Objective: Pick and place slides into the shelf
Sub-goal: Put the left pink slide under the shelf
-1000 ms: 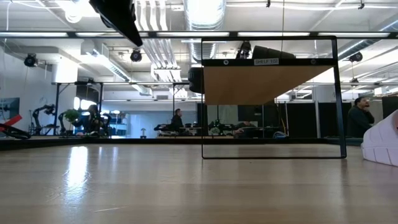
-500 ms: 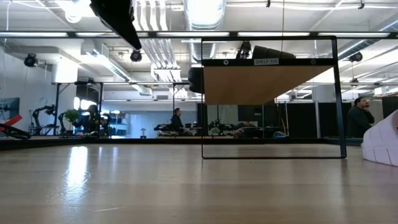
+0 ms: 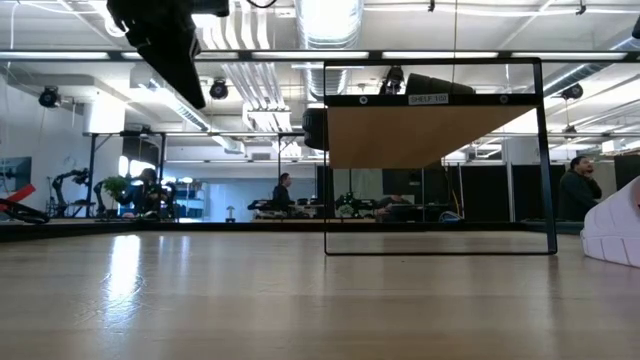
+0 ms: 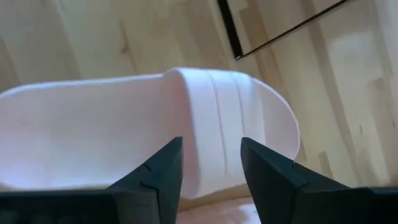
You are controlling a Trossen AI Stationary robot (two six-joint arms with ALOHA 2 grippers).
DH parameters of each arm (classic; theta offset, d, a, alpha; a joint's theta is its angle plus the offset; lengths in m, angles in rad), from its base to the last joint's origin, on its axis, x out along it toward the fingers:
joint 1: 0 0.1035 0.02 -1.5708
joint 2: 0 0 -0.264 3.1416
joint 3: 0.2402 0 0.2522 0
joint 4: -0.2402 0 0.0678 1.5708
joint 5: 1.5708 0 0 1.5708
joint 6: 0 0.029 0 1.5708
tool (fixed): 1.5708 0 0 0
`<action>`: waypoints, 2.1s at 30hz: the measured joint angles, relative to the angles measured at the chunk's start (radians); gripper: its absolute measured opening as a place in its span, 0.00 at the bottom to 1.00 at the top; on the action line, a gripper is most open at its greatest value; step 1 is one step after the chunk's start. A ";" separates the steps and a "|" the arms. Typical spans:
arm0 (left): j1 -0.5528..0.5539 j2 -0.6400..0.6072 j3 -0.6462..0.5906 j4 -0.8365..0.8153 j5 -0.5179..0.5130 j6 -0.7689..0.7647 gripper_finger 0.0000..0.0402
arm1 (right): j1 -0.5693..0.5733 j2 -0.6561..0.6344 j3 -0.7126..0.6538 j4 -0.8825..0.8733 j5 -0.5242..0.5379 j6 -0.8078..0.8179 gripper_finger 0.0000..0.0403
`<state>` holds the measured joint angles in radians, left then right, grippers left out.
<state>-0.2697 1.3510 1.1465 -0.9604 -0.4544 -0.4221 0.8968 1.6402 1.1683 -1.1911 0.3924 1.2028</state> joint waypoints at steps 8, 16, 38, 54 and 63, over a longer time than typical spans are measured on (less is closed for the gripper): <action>0.000 0.000 -0.030 0.000 -0.050 0.009 0.00 | 0.020 0.000 -0.047 0.021 -0.011 -0.034 0.44; 0.000 0.000 -0.058 0.001 -0.053 0.010 0.00 | 0.019 0.000 -0.103 0.031 -0.006 -0.034 0.47; 0.000 0.000 -0.058 0.010 -0.052 0.010 0.00 | -0.002 0.000 -0.227 0.115 0.070 -0.022 0.36; 0.001 0.000 -0.058 0.025 -0.044 -0.013 0.00 | -0.021 -0.010 -0.120 0.114 -0.079 0.172 0.03; 0.008 0.000 -0.058 0.207 0.026 -0.040 0.00 | -0.020 -0.068 0.021 0.140 0.068 0.313 0.03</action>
<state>-0.2619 1.3510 1.0885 -0.7529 -0.4288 -0.4623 0.8768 1.5723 1.1895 -1.0515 0.4608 1.5160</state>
